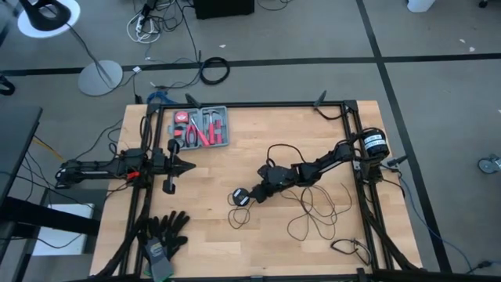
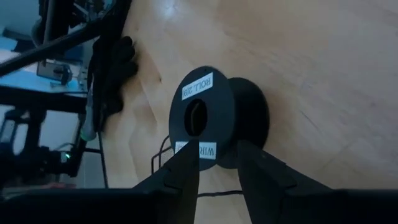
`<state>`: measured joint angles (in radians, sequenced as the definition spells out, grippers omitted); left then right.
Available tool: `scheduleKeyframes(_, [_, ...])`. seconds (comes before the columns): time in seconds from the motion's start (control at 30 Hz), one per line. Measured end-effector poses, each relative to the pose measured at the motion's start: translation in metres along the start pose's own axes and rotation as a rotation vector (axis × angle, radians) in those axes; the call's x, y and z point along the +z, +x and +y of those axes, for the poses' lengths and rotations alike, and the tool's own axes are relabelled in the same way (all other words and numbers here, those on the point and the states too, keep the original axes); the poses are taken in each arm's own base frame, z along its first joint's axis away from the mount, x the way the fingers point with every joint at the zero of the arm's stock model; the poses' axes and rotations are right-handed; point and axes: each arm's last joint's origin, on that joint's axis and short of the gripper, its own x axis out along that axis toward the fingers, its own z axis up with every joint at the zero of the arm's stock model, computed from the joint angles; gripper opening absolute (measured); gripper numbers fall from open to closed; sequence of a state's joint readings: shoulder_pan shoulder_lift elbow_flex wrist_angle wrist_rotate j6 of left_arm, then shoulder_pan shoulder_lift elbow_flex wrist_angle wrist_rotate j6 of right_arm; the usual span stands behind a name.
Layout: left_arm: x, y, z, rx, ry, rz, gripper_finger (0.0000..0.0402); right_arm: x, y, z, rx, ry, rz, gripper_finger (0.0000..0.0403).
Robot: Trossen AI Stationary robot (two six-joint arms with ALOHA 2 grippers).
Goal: Coil cords
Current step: Coil the black wire onto the spool
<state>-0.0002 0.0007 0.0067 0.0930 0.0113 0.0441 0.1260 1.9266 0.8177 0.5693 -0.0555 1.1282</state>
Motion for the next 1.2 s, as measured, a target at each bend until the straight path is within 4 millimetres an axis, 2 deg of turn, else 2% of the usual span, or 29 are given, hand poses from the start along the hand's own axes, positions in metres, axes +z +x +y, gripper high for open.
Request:
scheduleKeyframes(0.4, [0.0,0.0,0.0,0.0,0.0,0.0,0.0005,-0.019,0.001,0.006,-0.083,-0.436,-0.103,0.01])
scheduleKeyframes(0.7, [0.0,0.0,0.0,0.0,0.0,0.0,0.0005,-0.022,0.001,0.013,-0.014,-0.429,-0.097,0.01])
scheduleKeyframes(1.2, [0.0,0.0,0.0,0.0,0.0,0.001,0.0005,-0.015,0.002,0.023,0.044,-0.449,-0.145,0.009])
